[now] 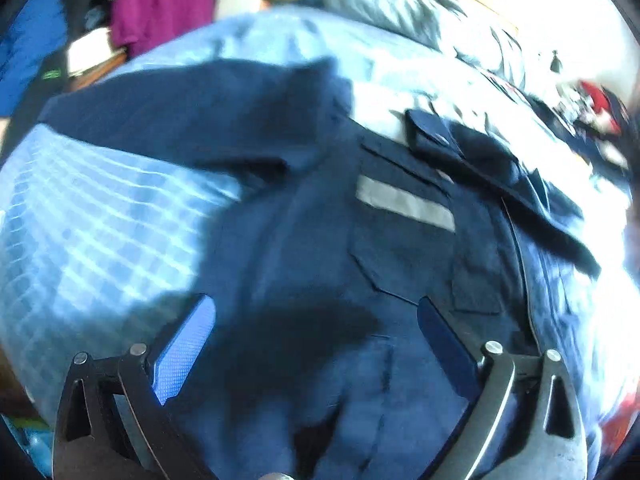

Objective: Fold small clothes
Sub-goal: 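Lift the sleeve with the right gripper and lay it across the jacket front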

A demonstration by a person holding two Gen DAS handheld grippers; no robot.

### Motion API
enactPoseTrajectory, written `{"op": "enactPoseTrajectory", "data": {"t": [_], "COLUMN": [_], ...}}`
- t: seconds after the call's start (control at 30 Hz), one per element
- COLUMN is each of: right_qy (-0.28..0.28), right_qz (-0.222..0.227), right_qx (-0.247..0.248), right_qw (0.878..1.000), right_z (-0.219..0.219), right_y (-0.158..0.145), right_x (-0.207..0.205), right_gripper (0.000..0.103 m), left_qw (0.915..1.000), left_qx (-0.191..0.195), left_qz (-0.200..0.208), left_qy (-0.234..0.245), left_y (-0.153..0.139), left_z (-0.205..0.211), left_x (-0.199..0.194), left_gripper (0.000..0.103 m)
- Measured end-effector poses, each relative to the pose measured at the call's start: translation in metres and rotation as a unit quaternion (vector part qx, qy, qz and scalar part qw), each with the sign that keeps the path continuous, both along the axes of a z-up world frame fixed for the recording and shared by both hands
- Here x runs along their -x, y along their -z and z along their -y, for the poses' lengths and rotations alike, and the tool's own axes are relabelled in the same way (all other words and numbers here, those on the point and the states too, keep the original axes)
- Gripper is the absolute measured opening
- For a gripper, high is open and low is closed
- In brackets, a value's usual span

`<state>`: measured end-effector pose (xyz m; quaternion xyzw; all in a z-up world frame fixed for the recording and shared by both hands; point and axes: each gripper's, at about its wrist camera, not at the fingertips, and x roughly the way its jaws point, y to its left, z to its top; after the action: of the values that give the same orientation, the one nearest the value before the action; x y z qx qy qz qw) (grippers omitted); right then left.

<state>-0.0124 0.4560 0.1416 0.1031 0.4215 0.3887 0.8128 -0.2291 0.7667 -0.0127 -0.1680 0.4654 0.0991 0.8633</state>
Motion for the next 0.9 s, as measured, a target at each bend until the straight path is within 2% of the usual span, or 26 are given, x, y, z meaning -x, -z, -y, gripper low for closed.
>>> {"op": "enactPoseTrajectory", "data": {"t": [0.07,0.17,0.27,0.3,0.33,0.37,0.4,0.5,0.7,0.83,0.9], "right_qy": [0.041,0.123,0.159,0.147,0.119,0.104,0.09,0.08,0.095,0.118,0.127], "right_qz": [0.003,-0.006,-0.074,-0.101,-0.109,-0.075,-0.055,-0.065,-0.067,-0.086,-0.095], "right_qx": [-0.007,0.017,0.04,0.051,0.075,0.092,0.101,0.066,0.048,0.027,0.015], "right_qw": [0.999,0.992,0.984,0.983,0.984,0.987,0.989,0.992,0.992,0.989,0.987], "right_z": [0.041,0.109,0.147,0.145,0.134,0.124,0.117,0.114,0.12,0.135,0.143], "right_y": [0.001,0.02,0.067,0.086,0.102,0.101,0.096,0.089,0.094,0.094,0.096], "right_x": [0.002,0.016,0.03,0.036,0.049,0.063,0.071,0.076,0.086,0.098,0.103], "right_gripper": [0.033,0.033,0.032,0.031,0.03,0.032,0.043,0.044,0.045,0.046,0.049], "left_qw": [0.9996,0.9982,0.9968,0.9963,0.9959,0.9955,0.9952,0.9949,0.9944,0.998,0.9993], "left_qx": [-0.009,-0.022,-0.029,-0.028,-0.027,-0.026,-0.025,-0.024,-0.016,-0.013,-0.017], "left_qz": [0.015,0.029,0.031,0.032,0.033,0.034,0.034,0.034,0.015,0.016,0.019], "left_qy": [-0.021,-0.047,-0.067,-0.074,-0.08,-0.085,-0.089,-0.092,-0.103,-0.059,-0.028], "left_y": [-0.012,-0.027,-0.034,-0.035,-0.037,-0.038,-0.039,-0.042,-0.039,-0.044,-0.046], "left_z": [-0.015,-0.039,-0.061,-0.066,-0.069,-0.074,-0.076,-0.079,-0.085,-0.063,-0.044], "left_x": [0.01,0.021,0.024,0.025,0.026,0.027,0.028,0.032,0.041,0.033,0.024], "left_gripper": [0.101,0.101,0.101,0.101,0.101,0.101,0.101,0.101,0.101,0.101,0.101]}}
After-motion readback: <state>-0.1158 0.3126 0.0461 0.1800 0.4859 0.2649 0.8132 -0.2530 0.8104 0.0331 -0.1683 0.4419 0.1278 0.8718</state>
